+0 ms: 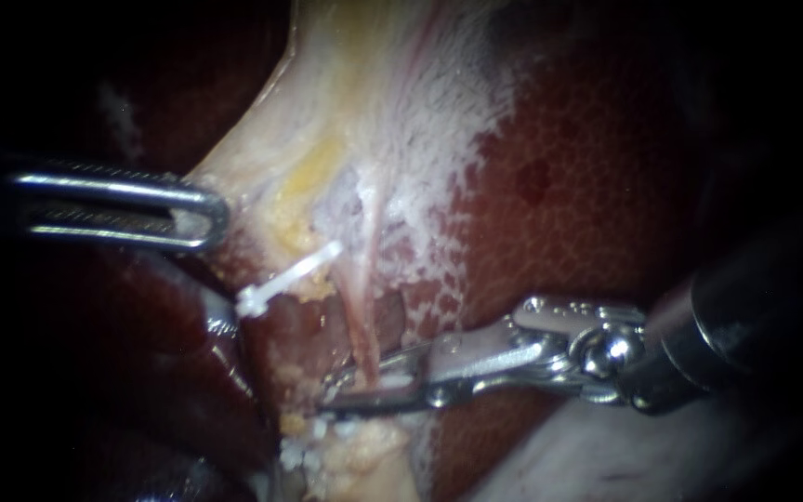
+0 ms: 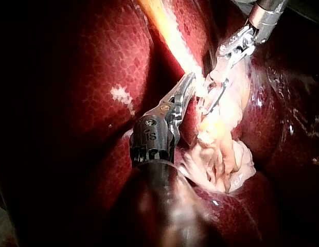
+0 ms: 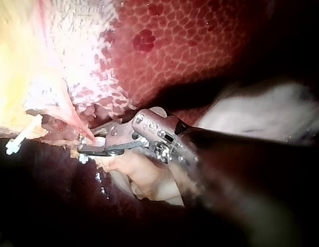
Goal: Going back second clip right tube
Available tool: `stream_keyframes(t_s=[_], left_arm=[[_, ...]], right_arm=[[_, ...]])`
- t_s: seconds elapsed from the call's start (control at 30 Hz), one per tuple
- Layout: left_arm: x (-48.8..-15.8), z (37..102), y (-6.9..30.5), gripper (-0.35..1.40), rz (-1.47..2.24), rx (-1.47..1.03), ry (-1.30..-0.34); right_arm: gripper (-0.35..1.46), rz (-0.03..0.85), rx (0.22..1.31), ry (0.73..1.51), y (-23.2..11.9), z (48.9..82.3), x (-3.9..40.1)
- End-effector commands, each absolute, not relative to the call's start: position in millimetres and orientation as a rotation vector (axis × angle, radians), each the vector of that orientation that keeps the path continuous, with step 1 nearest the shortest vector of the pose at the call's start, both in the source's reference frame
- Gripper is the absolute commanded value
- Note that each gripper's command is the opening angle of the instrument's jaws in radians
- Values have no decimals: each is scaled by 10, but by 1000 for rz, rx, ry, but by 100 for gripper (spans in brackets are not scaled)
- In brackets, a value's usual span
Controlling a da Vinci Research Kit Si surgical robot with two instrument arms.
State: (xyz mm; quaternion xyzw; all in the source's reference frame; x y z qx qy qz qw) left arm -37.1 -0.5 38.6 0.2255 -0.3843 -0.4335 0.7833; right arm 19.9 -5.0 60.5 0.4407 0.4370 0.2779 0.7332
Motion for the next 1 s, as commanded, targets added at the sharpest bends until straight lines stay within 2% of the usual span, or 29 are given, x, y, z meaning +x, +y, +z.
stream_keyframes(t_s=[0.03,0.33,0.4,0.57,0.77,1.0], left_arm=[[-371,387,-5,-32,-936,486,-829],[-369,390,-4,-32,-937,483,-829],[-368,391,-3,-32,-937,483,-829],[-366,394,-2,-32,-936,484,-829],[-366,394,-2,-33,-936,484,-829],[-366,394,-3,-33,-936,484,-829]], right_arm=[[-35,612,969,961,-50,605,198],[-34,612,969,961,-50,605,199],[-13,616,971,956,-50,605,199],[32,532,924,1011,-50,605,199],[55,477,886,1053,-52,603,199],[60,434,814,1088,-53,602,199]])
